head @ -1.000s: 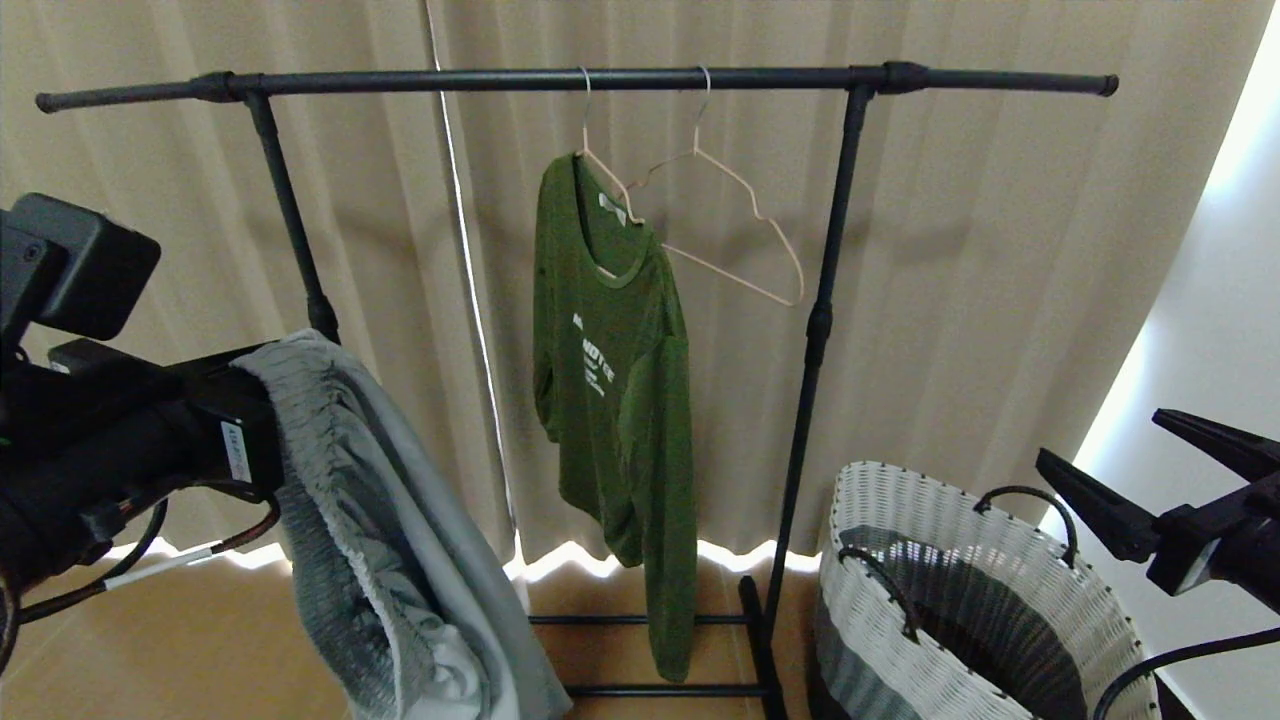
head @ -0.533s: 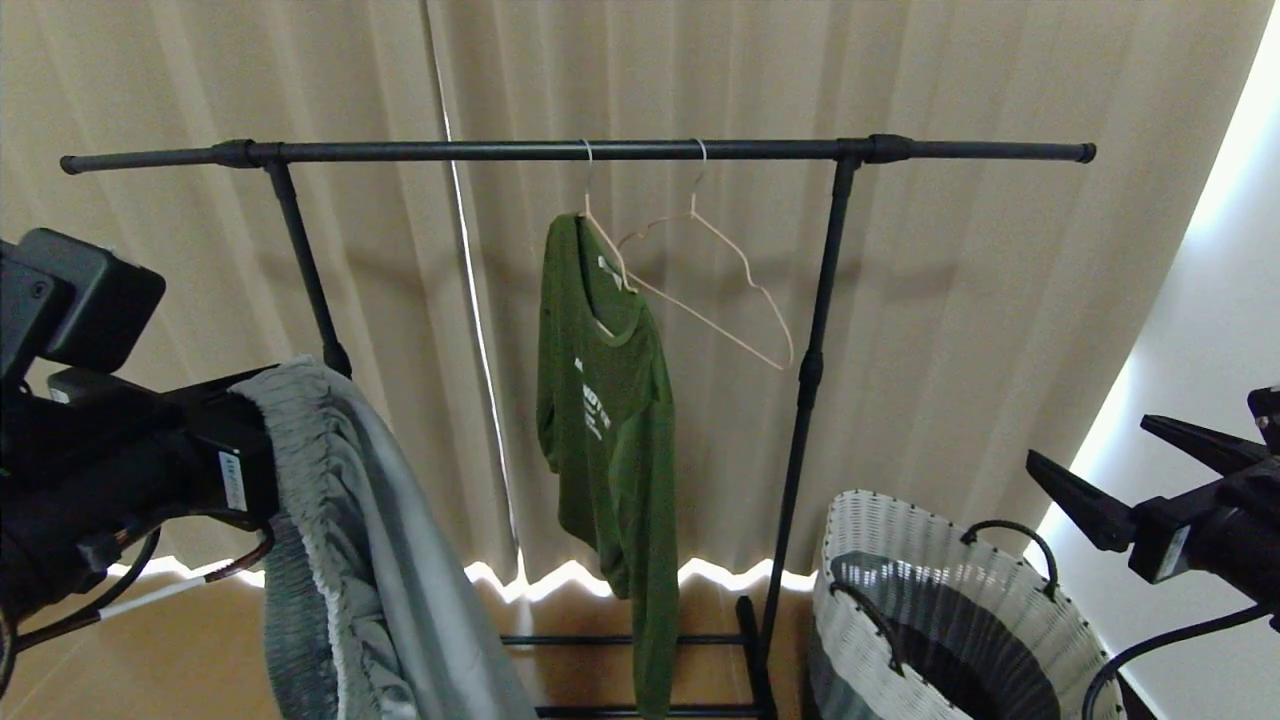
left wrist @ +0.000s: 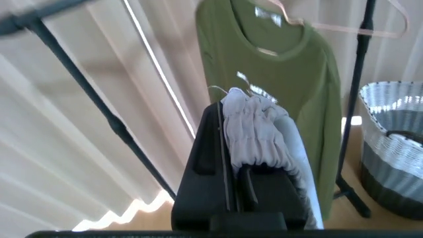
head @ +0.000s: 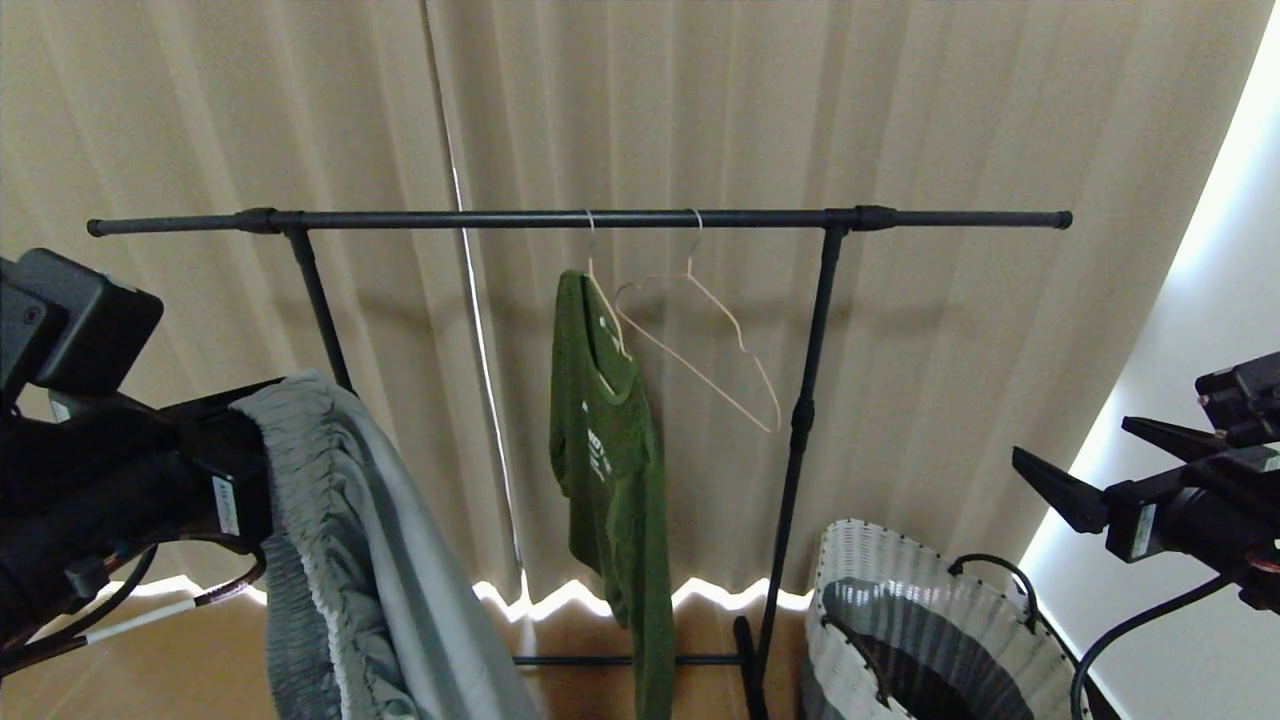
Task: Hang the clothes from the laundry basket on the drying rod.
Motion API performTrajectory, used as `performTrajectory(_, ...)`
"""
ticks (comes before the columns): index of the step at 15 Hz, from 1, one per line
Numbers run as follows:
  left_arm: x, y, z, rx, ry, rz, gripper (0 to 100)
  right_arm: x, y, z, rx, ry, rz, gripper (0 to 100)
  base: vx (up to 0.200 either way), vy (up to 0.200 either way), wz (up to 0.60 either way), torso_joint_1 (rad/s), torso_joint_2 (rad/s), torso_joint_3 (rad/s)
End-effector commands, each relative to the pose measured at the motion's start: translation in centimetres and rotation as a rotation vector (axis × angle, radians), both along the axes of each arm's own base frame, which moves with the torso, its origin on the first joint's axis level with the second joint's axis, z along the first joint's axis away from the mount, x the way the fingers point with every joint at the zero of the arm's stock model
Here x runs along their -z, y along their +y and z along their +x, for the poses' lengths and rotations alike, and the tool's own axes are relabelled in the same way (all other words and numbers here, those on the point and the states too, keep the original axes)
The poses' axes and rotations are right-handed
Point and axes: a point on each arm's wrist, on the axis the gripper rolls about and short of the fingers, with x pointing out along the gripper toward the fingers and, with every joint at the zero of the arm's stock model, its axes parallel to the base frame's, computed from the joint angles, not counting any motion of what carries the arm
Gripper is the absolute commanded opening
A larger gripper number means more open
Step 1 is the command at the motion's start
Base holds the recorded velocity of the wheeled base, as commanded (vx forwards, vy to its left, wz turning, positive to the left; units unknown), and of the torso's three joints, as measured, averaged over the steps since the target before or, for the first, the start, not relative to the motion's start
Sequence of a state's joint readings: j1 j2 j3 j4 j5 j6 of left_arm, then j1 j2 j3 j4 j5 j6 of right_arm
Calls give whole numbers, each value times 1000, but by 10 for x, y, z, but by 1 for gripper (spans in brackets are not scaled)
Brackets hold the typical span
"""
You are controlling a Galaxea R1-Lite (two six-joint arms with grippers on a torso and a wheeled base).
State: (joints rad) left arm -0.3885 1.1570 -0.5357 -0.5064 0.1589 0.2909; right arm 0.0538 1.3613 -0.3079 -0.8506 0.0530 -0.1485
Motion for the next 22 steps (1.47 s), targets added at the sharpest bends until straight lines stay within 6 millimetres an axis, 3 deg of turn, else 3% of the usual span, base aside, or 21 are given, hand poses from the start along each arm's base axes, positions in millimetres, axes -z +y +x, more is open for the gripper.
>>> performTrajectory(1, 0, 5, -5, -16, -15, 11, 0, -9, 0, -1, -2, -22, 1, 100, 0, 0, 0, 266, -535, -281)
performTrajectory(7, 2, 9, -9, -29, -17, 16, 0, -39, 1, -12, -10, 52, -3, 100, 0, 0, 0, 265, -547, -277)
performTrajectory(10, 4, 10, -9, -31, -12, 18, 0, -34, 1, -16, -11, 90, -5, 100, 0, 0, 0, 95, -185, -93)
performTrajectory(18, 6, 10, -10, -31, -4, 21, 0, -35, 1, -19, -8, 84, -6, 100, 0, 200, 0, 11, -13, -6)
performTrajectory(22, 6, 10, -10, -32, -8, 22, 0, -34, 3, -19, -22, 84, -6, 100, 0, 0, 0, 0, 0, 0)
